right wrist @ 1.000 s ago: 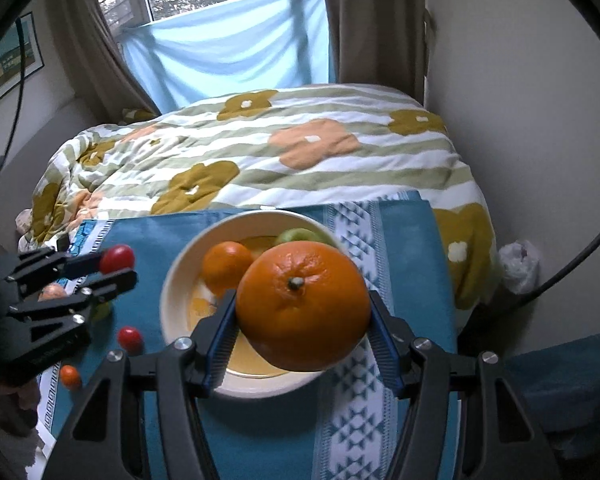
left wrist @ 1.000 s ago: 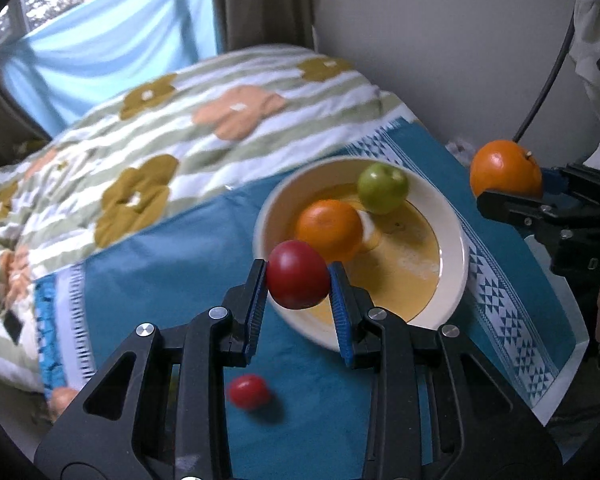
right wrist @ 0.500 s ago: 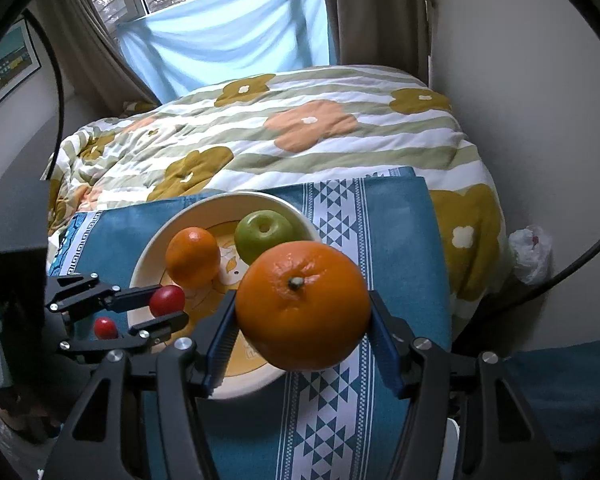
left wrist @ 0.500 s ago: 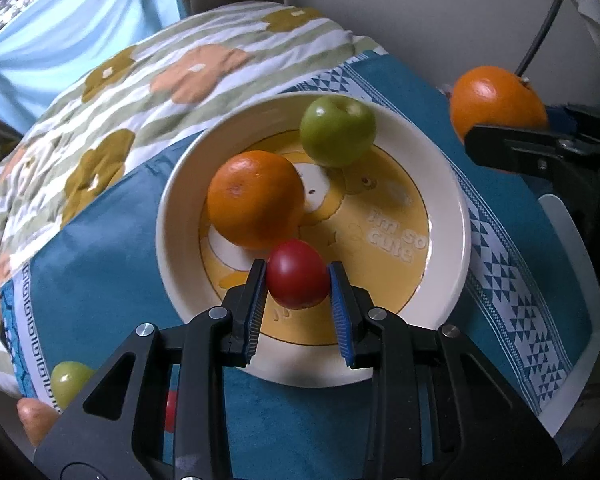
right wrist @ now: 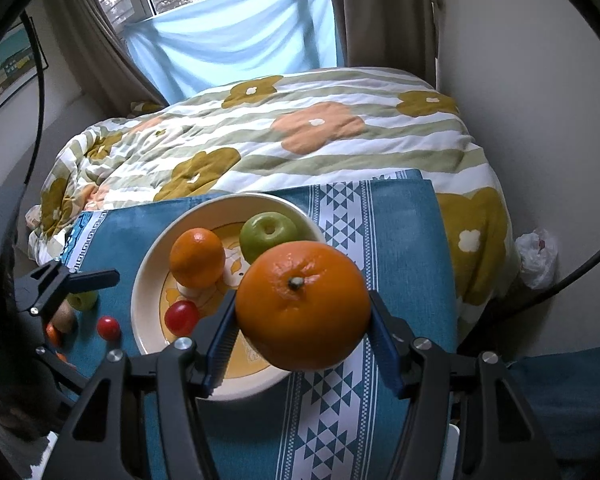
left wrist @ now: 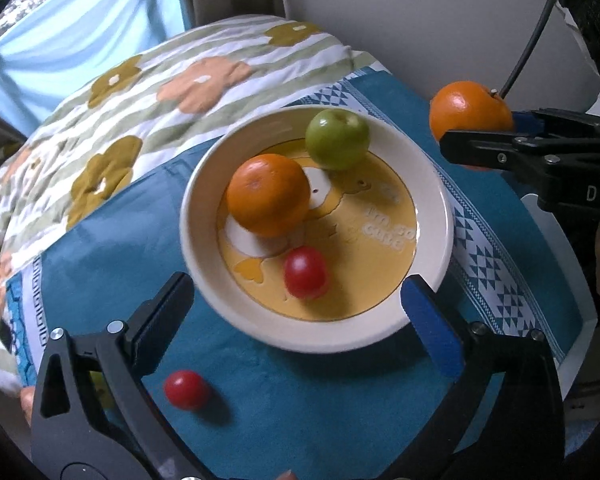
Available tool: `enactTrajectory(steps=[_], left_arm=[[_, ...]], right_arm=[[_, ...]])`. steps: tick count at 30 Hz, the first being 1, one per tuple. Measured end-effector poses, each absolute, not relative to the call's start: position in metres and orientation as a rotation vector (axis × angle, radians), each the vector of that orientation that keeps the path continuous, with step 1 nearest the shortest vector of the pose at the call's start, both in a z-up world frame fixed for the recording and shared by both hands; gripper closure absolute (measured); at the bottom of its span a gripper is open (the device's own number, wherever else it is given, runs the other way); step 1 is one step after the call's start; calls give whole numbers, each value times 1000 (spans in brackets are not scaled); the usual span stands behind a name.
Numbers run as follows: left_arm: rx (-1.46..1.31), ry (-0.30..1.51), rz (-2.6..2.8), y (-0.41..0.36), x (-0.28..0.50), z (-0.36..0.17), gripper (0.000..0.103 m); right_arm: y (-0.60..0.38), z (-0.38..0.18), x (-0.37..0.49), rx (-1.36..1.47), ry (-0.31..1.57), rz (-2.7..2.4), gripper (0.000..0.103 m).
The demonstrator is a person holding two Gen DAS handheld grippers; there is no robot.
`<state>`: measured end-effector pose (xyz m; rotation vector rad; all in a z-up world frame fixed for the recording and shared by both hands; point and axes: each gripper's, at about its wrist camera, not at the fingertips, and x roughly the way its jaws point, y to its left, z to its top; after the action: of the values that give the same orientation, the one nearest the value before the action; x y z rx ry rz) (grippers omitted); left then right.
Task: Organize fruits
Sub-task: 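Open left gripper to drop the red tomato into the bowl, then lower the orange into the bowl and open right gripper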
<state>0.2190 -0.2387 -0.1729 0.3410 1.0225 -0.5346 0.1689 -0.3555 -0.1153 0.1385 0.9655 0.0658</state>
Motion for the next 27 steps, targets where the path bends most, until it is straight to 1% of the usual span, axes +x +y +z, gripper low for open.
enactTrajectory(steps=[7, 17, 24, 25, 26, 27], left_arm=[[317, 1020, -500, -217, 216, -163, 0], [304, 1018, -459, -194, 211, -160, 0], [304, 1020, -443, -187, 206, -161, 0], [304, 1020, -442, -186, 206, -161, 0], [305, 1020, -439, -185, 205, -160, 0], [305, 1019, -437, -185, 205, -160, 0]], right_arm=[[-338, -117, 171, 99, 988, 119, 46], [-308, -150, 184, 59, 1064, 246, 46], [-305, -160, 185, 43, 1079, 246, 45], [-307, -159, 184, 50, 1067, 249, 43], [-308, -157, 182, 59, 1050, 255, 25], [-310, -155, 181, 64, 1037, 258, 1]])
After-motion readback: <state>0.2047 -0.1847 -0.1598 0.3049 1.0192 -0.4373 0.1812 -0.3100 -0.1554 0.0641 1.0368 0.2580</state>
